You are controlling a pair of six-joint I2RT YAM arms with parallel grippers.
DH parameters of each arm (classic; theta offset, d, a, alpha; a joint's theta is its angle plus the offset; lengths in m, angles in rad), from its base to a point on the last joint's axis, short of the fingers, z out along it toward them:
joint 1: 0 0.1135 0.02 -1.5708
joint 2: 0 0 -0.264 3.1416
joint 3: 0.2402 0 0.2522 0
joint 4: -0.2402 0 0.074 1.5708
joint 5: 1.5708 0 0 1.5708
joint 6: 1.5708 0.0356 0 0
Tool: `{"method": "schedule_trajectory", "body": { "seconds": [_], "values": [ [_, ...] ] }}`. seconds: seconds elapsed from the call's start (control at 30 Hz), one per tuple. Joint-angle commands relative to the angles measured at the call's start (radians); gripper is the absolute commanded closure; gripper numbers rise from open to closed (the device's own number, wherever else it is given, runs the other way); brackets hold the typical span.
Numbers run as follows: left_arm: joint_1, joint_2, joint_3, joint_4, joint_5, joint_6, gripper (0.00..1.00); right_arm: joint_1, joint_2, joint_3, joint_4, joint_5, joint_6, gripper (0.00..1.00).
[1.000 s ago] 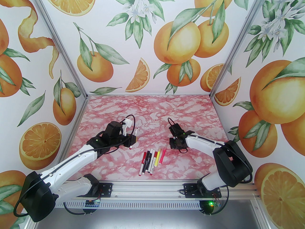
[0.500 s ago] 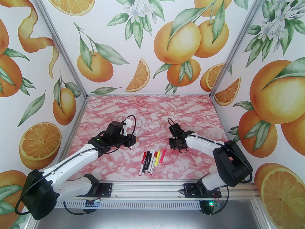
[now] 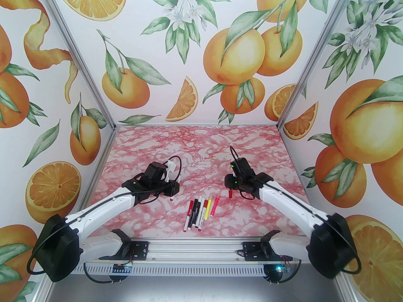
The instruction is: Open the pen caps
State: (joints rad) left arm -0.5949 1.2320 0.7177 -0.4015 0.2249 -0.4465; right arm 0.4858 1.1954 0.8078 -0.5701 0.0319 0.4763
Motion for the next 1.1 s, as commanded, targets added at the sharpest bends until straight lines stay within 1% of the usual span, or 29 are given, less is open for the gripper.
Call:
{"method": "schedule_trajectory", "body": {
  "seconds": [0.0,0.07,0.17,0.23,0.27,0.33,0.4,0.43,0.67,0.8,1.07],
  "values": [
    [0.004,0.031,-0.003,-0.058,-0.076,-0.015,1.00,0.015,-0.075,-0.014,0.048,-0.122,-0.024,0.60],
    [0.007,0.059,0.004,-0.074,-0.097,-0.032,1.00,0.021,-0.116,-0.028,0.088,-0.214,-0.033,0.57],
    [0.010,0.101,0.015,-0.102,-0.135,-0.050,1.00,0.027,-0.170,-0.058,0.163,-0.369,-0.028,0.48],
    [0.016,0.127,0.021,-0.105,-0.145,-0.051,1.00,0.026,-0.188,-0.064,0.181,-0.446,-0.020,0.36],
    [0.019,0.138,0.023,-0.104,-0.146,-0.050,1.00,0.025,-0.192,-0.065,0.184,-0.472,-0.018,0.29],
    [0.021,0.158,0.028,-0.110,-0.161,-0.046,1.00,0.028,-0.205,-0.068,0.184,-0.494,-0.014,0.20],
    [0.024,0.171,0.036,-0.122,-0.185,-0.044,1.00,0.027,-0.221,-0.071,0.182,-0.489,-0.013,0.12],
    [0.027,0.176,0.039,-0.133,-0.202,-0.045,1.00,0.027,-0.227,-0.073,0.178,-0.485,-0.016,0.11],
    [0.047,0.172,0.024,-0.126,-0.292,-0.075,1.00,0.028,-0.242,-0.084,0.172,-0.464,-0.017,0.10],
    [0.060,0.183,0.011,-0.097,-0.303,-0.085,1.00,0.027,-0.257,-0.081,0.156,-0.409,-0.025,0.10],
    [0.072,0.221,0.004,-0.068,-0.302,-0.077,1.00,0.027,-0.276,-0.083,0.141,-0.362,-0.025,0.10]
  ]
}}
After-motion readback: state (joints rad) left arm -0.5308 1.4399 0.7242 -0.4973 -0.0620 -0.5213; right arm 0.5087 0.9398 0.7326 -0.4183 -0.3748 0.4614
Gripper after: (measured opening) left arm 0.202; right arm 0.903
